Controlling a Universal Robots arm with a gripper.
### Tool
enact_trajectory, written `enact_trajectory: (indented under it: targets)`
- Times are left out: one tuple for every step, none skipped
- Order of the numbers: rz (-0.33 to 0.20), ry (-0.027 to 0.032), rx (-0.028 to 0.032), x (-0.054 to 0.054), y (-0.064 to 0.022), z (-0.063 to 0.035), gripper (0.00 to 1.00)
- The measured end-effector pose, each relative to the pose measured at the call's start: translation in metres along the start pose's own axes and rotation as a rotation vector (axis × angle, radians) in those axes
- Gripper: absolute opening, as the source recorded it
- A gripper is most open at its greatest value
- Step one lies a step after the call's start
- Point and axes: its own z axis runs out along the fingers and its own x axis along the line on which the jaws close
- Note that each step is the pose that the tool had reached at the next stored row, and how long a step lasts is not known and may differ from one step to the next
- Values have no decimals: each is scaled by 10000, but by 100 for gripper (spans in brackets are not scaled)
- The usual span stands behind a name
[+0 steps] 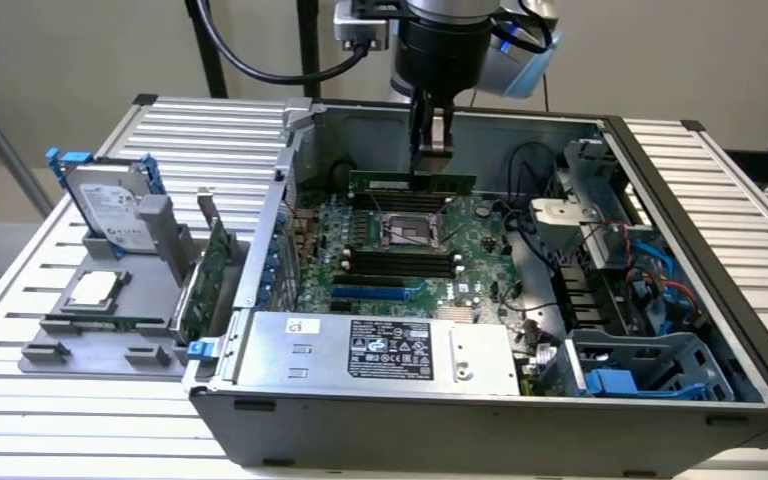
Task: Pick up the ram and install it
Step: 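Insert the ram into the slot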
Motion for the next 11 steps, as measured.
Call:
enact_trajectory:
  targets:
    - [0, 0, 0, 0, 0, 0, 0]
    - [0, 0, 0, 0, 0, 0, 0]
    - [0, 0, 0, 0, 0, 0, 0]
    - [0, 0, 0, 0, 0, 0, 0]
    - [0, -1, 0, 0, 0, 0, 0]
    - [0, 0, 0, 0, 0, 0, 0]
    - [0, 1, -1, 0, 0, 1, 0]
    - [0, -3, 1, 0, 0, 10, 0]
    - [0, 1, -1, 0, -1, 24, 0]
    - [1, 8, -1, 1, -1, 43, 0]
    - [3, 12, -1, 1, -1, 61, 0]
